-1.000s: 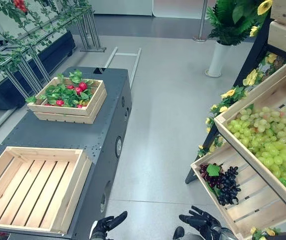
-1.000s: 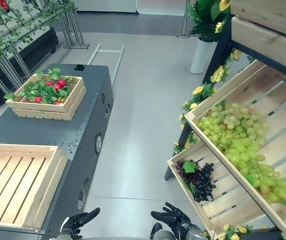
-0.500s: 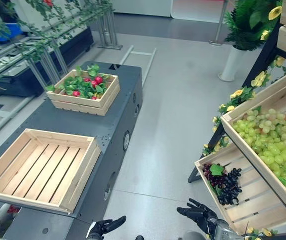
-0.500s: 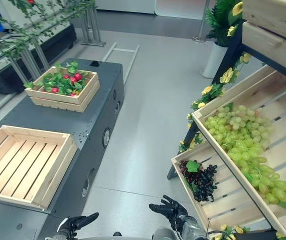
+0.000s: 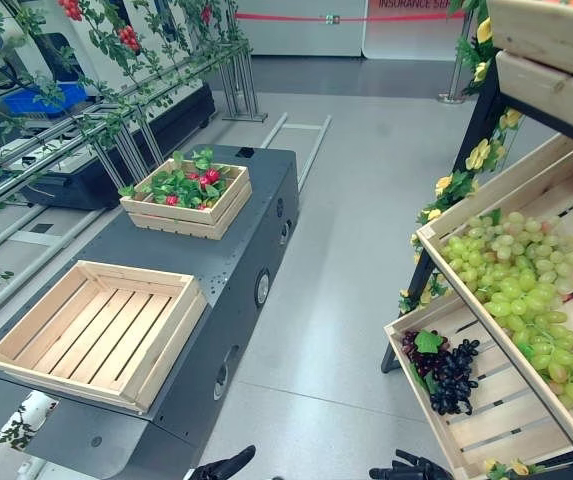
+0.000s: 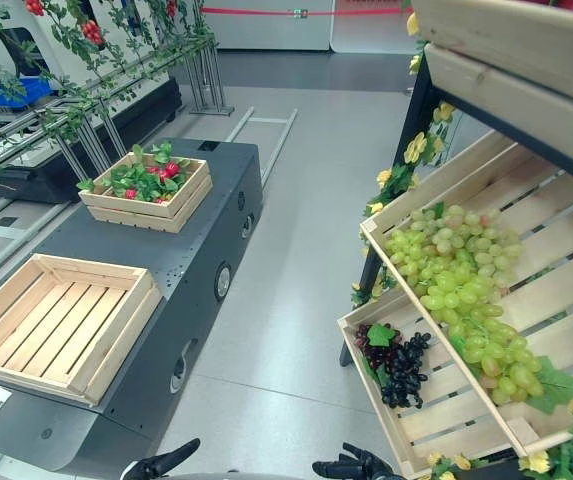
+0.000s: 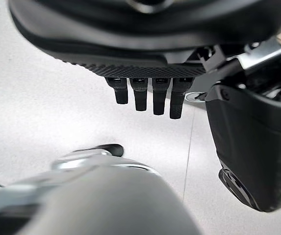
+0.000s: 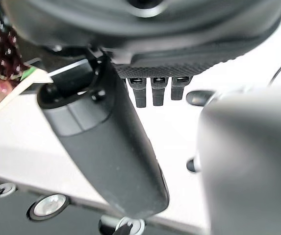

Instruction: Pick up the fruits from the basket on one side to the basket on the other side

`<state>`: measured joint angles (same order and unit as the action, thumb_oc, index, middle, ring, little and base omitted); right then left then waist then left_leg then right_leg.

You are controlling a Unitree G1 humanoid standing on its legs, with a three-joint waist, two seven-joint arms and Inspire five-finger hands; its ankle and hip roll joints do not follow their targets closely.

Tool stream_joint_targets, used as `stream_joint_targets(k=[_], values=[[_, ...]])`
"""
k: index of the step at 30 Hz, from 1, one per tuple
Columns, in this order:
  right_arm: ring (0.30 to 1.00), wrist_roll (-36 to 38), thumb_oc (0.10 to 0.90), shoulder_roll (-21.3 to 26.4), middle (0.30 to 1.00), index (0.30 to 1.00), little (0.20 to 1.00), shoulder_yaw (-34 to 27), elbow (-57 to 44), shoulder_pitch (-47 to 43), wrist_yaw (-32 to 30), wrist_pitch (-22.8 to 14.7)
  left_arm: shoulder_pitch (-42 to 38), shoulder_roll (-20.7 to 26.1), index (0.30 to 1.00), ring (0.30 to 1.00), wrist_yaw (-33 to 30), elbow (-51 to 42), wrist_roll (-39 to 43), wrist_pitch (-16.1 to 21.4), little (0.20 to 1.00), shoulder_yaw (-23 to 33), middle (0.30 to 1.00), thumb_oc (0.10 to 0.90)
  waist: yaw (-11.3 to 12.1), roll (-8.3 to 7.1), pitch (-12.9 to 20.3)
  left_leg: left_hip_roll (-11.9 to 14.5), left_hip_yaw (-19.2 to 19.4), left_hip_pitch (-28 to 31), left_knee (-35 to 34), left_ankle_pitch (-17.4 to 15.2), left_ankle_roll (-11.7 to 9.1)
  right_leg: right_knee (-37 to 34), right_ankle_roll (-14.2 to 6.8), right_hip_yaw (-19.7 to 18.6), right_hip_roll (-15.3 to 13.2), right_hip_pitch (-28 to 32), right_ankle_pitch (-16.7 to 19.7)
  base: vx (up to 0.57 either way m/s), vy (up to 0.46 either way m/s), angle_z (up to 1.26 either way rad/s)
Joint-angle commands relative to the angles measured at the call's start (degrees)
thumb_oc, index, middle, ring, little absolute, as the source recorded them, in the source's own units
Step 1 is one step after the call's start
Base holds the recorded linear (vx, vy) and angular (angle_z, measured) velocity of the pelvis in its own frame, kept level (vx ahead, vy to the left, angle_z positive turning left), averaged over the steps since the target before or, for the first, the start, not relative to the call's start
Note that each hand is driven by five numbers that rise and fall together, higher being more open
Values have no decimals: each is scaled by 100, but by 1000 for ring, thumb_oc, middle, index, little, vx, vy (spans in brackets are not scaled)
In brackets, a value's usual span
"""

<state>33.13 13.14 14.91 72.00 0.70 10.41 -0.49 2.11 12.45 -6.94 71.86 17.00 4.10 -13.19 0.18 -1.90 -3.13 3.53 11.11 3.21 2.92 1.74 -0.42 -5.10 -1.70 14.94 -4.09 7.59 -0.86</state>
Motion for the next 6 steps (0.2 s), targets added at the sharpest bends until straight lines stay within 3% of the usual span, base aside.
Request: stream_joint_targets(k=[1,6], values=[[900,529,800,-255,900,900,900,-480,138,-440,-6,-167,-608,-218,900,900,81,57,-573,381,900,-354,900,800,-117,102,-71,-332,-231,357,-626,-635,91,166,-45,-373,177,-75,-180,-128,134,37],[900,-42,800,-277,900,900,900,-431,163,-464,-27,-201,-498,-154,900,900,28,37,-369,395,900,-365,900,800,-107,221,-57,-406,-184,549,-792,-683,159,90,-120,-358,129,-6,-146,-55,118,8]])
